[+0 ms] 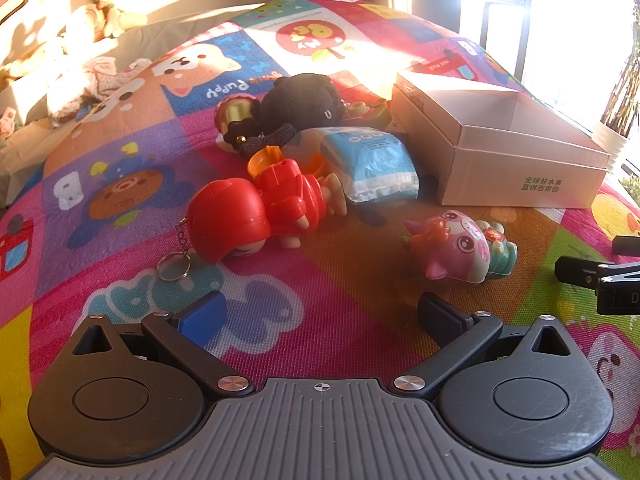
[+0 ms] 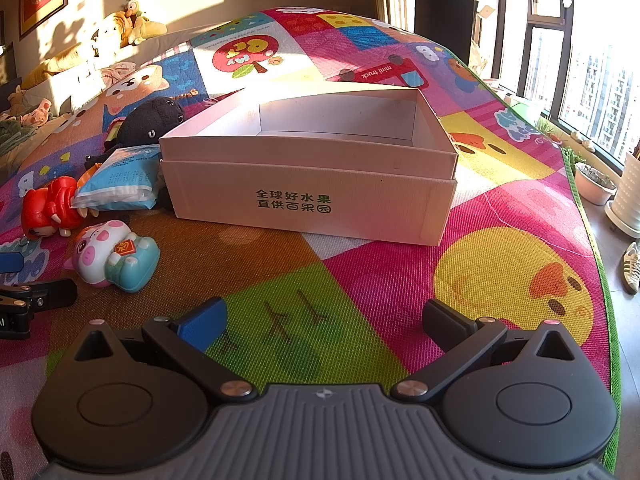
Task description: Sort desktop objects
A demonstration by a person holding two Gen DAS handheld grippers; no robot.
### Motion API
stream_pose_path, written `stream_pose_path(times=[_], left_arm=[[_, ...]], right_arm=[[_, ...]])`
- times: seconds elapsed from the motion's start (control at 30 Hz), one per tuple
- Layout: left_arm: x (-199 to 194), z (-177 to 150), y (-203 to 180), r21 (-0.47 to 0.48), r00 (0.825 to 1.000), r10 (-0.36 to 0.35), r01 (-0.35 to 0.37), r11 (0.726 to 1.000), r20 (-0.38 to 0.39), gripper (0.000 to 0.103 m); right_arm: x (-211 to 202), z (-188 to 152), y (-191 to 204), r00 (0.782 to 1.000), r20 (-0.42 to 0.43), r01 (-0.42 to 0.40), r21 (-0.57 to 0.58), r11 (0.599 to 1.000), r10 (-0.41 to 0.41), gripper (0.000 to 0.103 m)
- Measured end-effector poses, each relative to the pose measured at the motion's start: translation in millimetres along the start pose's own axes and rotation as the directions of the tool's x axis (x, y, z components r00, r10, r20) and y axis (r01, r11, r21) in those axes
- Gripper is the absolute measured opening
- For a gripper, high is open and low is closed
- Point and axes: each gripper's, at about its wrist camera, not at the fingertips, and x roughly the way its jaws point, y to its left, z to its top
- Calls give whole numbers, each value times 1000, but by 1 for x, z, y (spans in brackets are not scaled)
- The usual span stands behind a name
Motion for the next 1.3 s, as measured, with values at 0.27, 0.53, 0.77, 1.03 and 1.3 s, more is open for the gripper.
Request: stream_pose_path(times=[0.27,0.53,0.77,1.03,1.3], left_arm=[[-1,-2,0,-1,1000,-2,2,1000,1,103],[-1,-2,1,-2,1000,-3,3,1000,1,103],[-1,-2,0,0,1000,-1,1,1000,1,103],[-2,-2,2,1,1000,0,0,1000,-2,103],[-2,-1,0,6,1000,2,-2,1000,-7,103]], right_arm=[[0,1,0,1000,0,0,0,1000,0,103],[0,2,0,1000,0,1,1,1000,-1,103],[1,3,2,1000,-1,0,2,1000,0,103],[1,11,-4,998,-58,-24,21,999,25,103],[0,10,4,995,-100,31,18,999,-29,103]])
